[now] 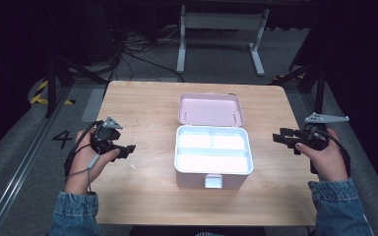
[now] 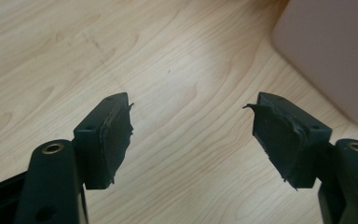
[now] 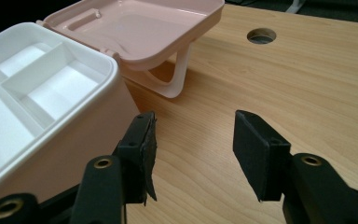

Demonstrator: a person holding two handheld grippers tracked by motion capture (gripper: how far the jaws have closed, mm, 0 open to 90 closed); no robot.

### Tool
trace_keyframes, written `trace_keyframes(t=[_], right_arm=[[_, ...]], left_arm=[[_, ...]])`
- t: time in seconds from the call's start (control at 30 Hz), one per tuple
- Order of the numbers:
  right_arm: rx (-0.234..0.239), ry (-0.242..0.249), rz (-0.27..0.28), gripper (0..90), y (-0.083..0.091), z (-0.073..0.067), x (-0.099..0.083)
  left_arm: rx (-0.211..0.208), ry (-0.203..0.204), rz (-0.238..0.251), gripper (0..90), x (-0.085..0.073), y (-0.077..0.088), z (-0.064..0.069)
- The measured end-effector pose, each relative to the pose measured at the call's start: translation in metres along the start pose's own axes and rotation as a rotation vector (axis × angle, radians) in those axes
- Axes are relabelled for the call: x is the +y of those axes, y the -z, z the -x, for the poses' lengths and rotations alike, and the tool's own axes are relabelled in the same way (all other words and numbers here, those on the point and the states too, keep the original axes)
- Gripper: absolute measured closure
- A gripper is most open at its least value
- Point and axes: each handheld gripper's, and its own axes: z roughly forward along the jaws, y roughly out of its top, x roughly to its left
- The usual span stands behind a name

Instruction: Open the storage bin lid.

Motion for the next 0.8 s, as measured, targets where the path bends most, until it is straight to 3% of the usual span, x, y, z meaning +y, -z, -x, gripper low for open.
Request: trace_keyframes(t=[0.17, 0.33, 0.53, 0.8], right_arm=[[-0.007, -0.022, -0.019, 49.2, -0.001, 0.005, -0.005], [-0.019, -0.044, -0.046, 48.9, -0.004, 0.009, -0.01], [-0.044, -0.036, -0.064, 48.9, -0.007, 0.009, -0.015], [-0.055, -0.046, -0.069, 48.2, -0.008, 0.01, -0.02]], left_arm=[[-0.007, 0.044, -0.059, 28.6, -0.006, -0.012, 0.0], [0.004, 0.043, -0.116, 27.0, -0.009, -0.021, -0.004], [-0.027, 0.055, -0.203, 24.1, -0.014, -0.033, -0.006], [-0.046, 0.037, -0.217, 22.1, -0.016, -0.042, -0.007]])
